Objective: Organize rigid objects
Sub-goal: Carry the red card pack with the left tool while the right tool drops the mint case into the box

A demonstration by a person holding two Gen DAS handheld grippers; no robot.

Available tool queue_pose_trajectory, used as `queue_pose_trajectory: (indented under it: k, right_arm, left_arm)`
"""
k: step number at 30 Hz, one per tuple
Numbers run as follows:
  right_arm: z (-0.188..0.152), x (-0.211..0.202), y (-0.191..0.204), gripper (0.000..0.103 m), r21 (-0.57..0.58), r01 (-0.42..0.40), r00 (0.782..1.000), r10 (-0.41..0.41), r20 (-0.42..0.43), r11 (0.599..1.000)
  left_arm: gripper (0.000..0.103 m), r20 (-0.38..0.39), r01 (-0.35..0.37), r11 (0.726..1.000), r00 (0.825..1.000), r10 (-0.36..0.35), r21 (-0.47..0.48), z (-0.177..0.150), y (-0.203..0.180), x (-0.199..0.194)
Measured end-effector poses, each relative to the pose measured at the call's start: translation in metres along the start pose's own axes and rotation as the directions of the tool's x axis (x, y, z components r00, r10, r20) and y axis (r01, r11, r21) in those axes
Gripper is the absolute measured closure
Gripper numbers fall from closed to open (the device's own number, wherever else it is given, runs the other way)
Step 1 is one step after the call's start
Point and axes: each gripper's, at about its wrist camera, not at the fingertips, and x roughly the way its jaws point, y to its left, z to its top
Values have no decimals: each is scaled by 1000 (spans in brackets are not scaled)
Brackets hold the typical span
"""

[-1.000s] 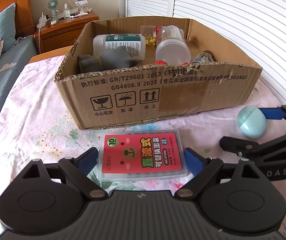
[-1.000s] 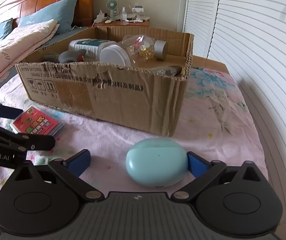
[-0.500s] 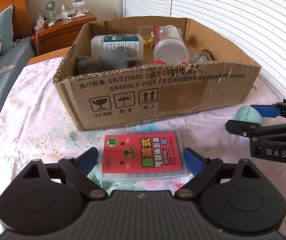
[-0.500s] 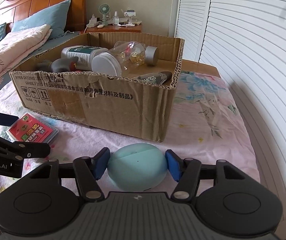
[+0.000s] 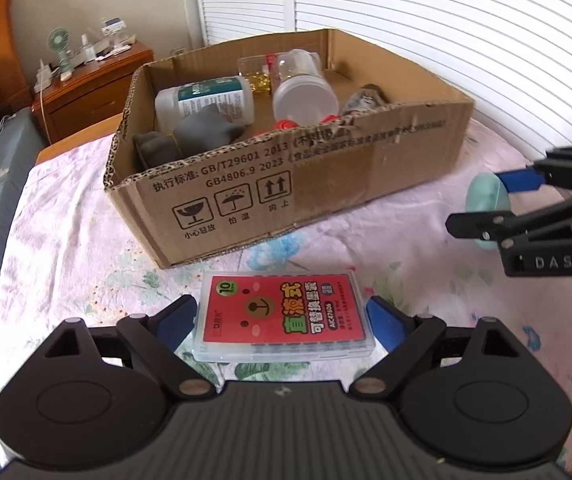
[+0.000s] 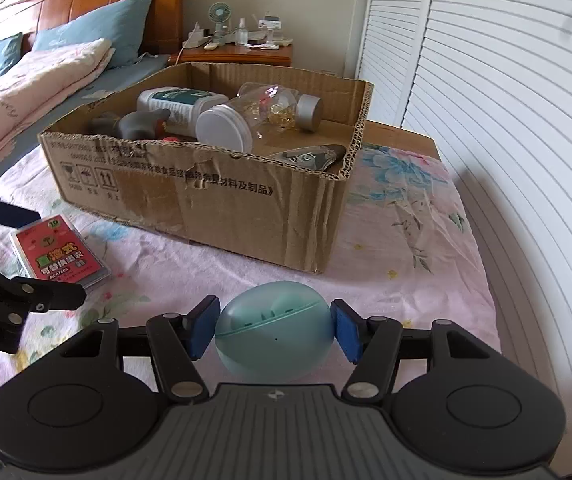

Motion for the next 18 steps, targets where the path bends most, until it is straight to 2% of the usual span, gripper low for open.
queue_pose_trajectory:
  k: [9, 14, 18]
  right_arm:
    - [-7, 6, -4, 36, 41, -44, 999, 44, -14, 998]
    - [-7, 7, -2, 35, 37, -13, 1000, 14, -17, 999]
    - [-8, 3, 0, 42, 43, -4, 1000, 5, -21, 999]
  left_arm:
    - [12, 7, 13, 1000, 1000, -13, 27, -2, -2, -7]
    - [12, 13, 16, 999, 1000, -16, 30, -3, 0, -12]
    - [12, 20, 23, 999, 1000, -23, 34, -2, 1, -16]
